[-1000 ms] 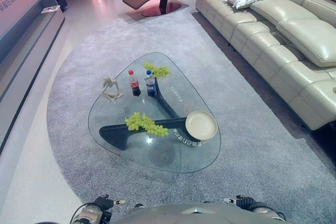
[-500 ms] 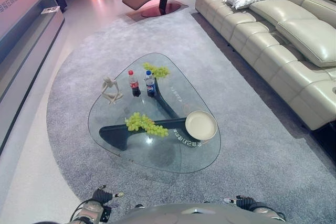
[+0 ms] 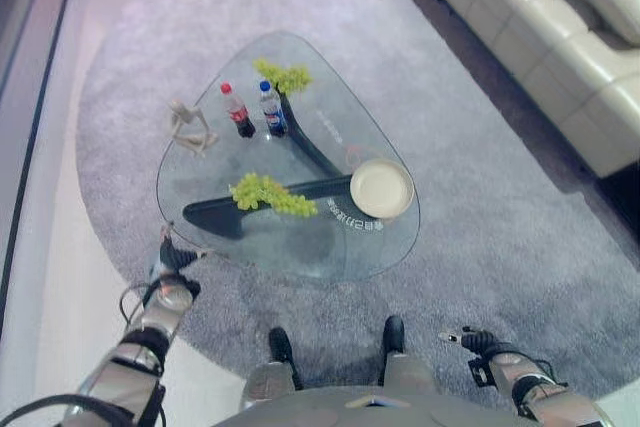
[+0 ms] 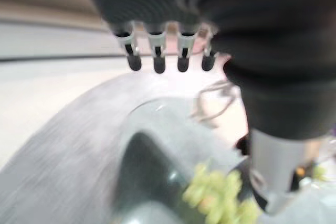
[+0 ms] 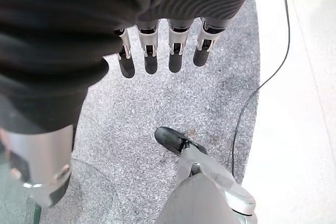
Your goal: Pick up fruits into the plate
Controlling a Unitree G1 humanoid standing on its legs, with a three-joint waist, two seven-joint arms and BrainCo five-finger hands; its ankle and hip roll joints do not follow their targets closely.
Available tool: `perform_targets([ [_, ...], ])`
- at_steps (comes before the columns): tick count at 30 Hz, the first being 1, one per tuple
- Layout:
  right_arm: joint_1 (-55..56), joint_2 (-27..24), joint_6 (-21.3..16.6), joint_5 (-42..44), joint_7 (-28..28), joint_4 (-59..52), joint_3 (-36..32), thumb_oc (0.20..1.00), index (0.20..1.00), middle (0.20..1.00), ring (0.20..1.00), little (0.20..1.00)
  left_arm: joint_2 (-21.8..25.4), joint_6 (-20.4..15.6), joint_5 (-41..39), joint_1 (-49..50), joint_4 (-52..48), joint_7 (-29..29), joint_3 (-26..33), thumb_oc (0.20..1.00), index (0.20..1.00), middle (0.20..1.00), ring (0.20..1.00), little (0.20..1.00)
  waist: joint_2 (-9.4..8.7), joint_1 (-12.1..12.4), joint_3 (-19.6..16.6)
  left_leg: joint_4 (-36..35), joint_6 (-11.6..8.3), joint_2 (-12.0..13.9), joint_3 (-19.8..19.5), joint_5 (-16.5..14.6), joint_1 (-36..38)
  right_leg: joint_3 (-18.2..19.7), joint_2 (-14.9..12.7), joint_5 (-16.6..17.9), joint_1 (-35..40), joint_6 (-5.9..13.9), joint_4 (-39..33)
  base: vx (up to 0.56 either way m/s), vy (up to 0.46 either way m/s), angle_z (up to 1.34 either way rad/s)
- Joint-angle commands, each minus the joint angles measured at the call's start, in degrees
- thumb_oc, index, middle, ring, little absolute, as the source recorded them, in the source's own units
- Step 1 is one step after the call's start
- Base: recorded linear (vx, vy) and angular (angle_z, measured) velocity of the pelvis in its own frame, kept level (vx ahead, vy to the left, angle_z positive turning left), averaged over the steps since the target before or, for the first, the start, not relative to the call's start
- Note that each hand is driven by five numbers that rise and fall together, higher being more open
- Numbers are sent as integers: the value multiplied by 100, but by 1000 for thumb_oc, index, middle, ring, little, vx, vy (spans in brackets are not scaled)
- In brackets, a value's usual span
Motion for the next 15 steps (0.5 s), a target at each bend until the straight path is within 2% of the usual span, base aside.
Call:
perform_targets([
  [1, -479, -208, -169, 295, -130, -75, 431, 1000, 1000, 1000, 1000, 1000, 609, -50, 512, -891, -71, 102, -33, 1000, 1000, 1000, 1000, 1000, -60, -99, 501, 192, -7, -122, -776, -556, -367, 146, 73, -739, -175, -31, 544, -156, -11, -1],
  [7, -1023, -408, -216, 442, -141, -288, 697, 1000, 1000, 1000, 1000, 1000, 1262, 172, 1174, -2117, 65, 73, -702, 1000, 1000, 1000, 1000, 1000, -99, -147, 1039, 555, -3, -240, -833, -564, -920, 213, 123, -751, -663, -119, 826, -134, 5, -5],
  [10, -1179, -549, -331, 299, -211, -458, 869, 1000, 1000, 1000, 1000, 1000, 1599, 58, 2015, -2654, 157, 43, -1218, 1000, 1000, 1000, 1000, 1000, -127, -175, 1344, 759, 17, -307, -812, -592, -1219, 201, 136, -771, -982, -136, 1056, -98, 14, -1],
  [12, -1215, -580, -345, 272, -222, -490, 886, 1000, 1000, 1000, 1000, 1000, 1660, 12, 2173, -2791, 190, 75, -1345, 1000, 1000, 1000, 1000, 1000, -127, -183, 1405, 752, 20, -313, -800, -572, -1282, 197, 148, -774, -1069, -133, 1112, -76, 14, -1],
  [15, -1417, -728, -388, 237, -261, -534, 929, 1000, 1000, 1000, 1000, 1000, 1822, -85, 2651, -3427, 297, 108, -1910, 1000, 1000, 1000, 1000, 1000, -131, -254, 1629, 789, 12, -345, -730, -508, -1524, 158, 154, -737, -1405, -110, 1269, -95, 18, -1],
])
